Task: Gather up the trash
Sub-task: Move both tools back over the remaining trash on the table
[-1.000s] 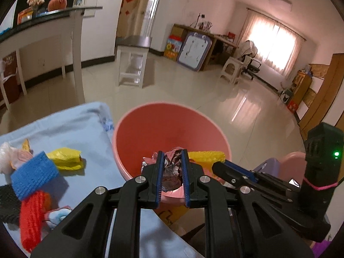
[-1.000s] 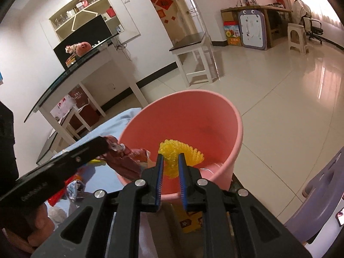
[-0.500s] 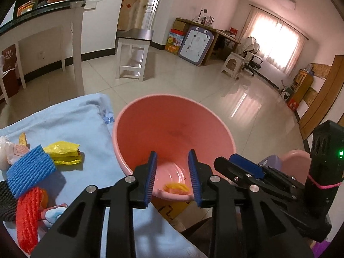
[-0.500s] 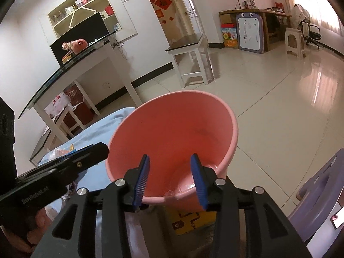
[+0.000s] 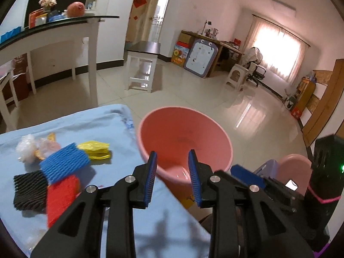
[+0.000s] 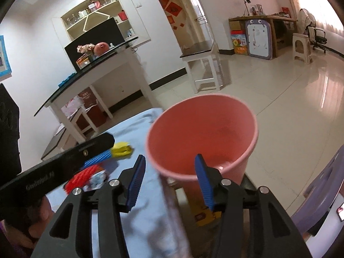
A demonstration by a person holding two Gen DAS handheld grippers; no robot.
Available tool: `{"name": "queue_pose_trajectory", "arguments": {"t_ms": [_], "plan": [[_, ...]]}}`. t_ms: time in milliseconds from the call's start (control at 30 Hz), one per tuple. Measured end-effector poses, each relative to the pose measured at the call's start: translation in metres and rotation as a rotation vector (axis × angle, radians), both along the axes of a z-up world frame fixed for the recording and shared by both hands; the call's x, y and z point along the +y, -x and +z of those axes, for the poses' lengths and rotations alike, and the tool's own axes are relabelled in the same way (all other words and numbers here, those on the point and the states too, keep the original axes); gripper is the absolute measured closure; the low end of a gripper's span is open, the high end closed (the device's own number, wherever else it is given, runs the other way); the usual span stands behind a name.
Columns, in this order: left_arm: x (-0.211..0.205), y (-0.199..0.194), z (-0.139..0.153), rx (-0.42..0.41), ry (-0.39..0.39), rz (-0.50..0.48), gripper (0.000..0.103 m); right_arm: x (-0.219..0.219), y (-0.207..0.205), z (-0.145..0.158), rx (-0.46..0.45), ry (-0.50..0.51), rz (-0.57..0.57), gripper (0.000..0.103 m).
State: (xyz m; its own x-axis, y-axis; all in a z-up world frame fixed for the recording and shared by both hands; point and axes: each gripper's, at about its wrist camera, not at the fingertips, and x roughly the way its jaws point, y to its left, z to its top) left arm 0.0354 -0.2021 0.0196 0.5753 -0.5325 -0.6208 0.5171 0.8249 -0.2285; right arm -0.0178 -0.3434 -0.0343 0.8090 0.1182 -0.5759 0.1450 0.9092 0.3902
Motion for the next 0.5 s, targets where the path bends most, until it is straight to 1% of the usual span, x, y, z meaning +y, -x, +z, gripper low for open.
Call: {"name": "queue_pose_trajectory", "arguments": {"t_ms": [167, 367, 467, 500], "plan": [[0.021, 0.016, 0.007, -0.036, -0.016, 0.033, 0.073, 0.027, 0.021, 0.003, 0.004, 0.012, 0.017, 0.055], [0.048, 0.028, 0.013, -0.03, 0.0, 0.07, 0.073, 0.05, 0.042, 0.002, 0.009, 0.014, 0.032, 0.054], [0.069, 0.033, 0.019, -0.045, -0.007, 0.115, 0.073, 0.066, 0.048, 0.002, 0.008, 0.028, 0.065, 0.053], [0.075, 0.034, 0.02, -0.05, -0.009, 0.128, 0.073, 0.07, 0.05, 0.003, 0.003, 0.029, 0.074, 0.051]]}}
